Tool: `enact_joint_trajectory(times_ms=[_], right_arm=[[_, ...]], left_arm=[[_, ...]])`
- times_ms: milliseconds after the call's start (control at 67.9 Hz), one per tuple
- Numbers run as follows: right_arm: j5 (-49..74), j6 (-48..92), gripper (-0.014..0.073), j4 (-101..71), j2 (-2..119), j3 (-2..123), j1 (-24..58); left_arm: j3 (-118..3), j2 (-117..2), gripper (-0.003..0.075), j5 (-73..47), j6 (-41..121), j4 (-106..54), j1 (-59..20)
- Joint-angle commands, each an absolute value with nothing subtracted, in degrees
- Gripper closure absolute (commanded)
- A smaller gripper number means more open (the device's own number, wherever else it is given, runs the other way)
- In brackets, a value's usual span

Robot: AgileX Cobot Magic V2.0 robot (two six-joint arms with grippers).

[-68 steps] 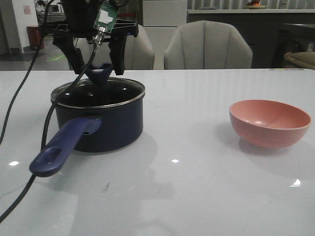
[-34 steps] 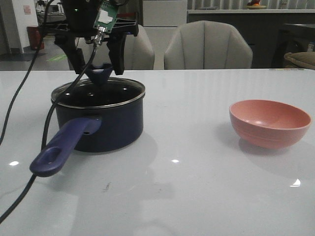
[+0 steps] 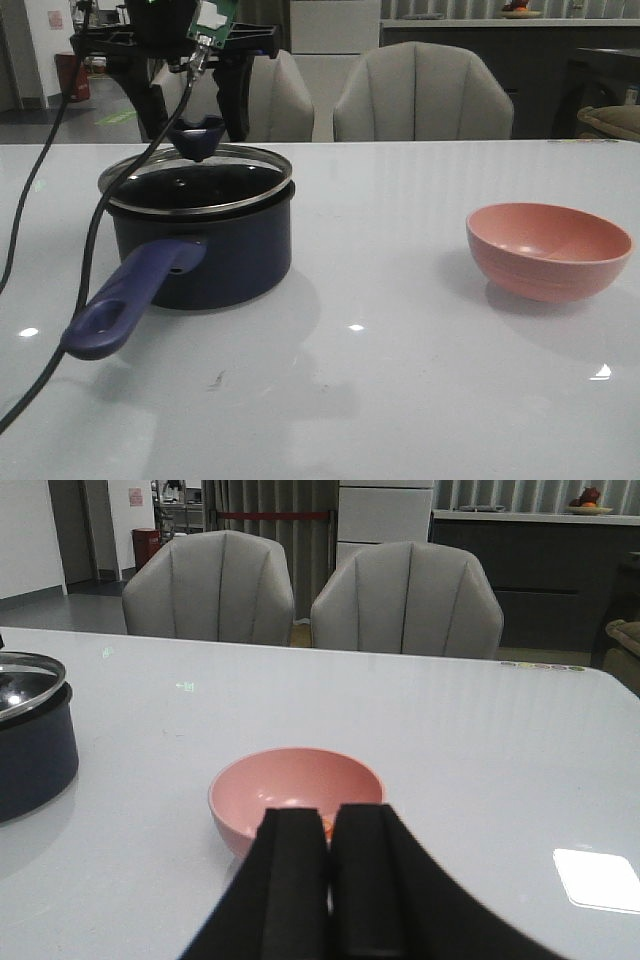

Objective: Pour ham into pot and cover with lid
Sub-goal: 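Lift the glass lid off the saucepan and set it beside the pot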

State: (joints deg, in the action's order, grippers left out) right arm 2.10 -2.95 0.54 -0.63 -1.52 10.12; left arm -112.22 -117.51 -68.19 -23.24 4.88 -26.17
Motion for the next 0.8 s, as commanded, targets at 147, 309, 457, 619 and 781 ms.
enact_joint_trajectory(times_ms=[147, 309, 457, 619, 781], right_arm=[[-3.0, -2.9, 0.0432, 1.0, -1.8, -1.2, 9.7], [-3.0, -2.9, 0.0432, 1.0, -1.8, -1.2, 9.7], [-3.0, -2.9, 0.0432, 1.0, -1.8, -1.2, 9.7], [-3.0, -2.9, 0.0432, 1.0, -1.8, -1.2, 9.7], [-3.0, -2.9, 0.0432, 1.0, -1.8, -1.2, 9.7]], left_arm=[[-114.5, -111.5, 0.0444, -67.7, -19.1, 5.8, -25.7], [-114.5, -109.4, 0.0444, -69.6, -16.8, 5.8, -22.3], [-113.2, -106.9, 0.0444, -70.2, -15.4, 5.9, -16.9], [-109.2, -104.1, 0.0444, -69.1, -12.0, 5.9, -10.4], [-102.6, -101.7, 0.0444, -65.1, -8.5, 5.0, -3.9]])
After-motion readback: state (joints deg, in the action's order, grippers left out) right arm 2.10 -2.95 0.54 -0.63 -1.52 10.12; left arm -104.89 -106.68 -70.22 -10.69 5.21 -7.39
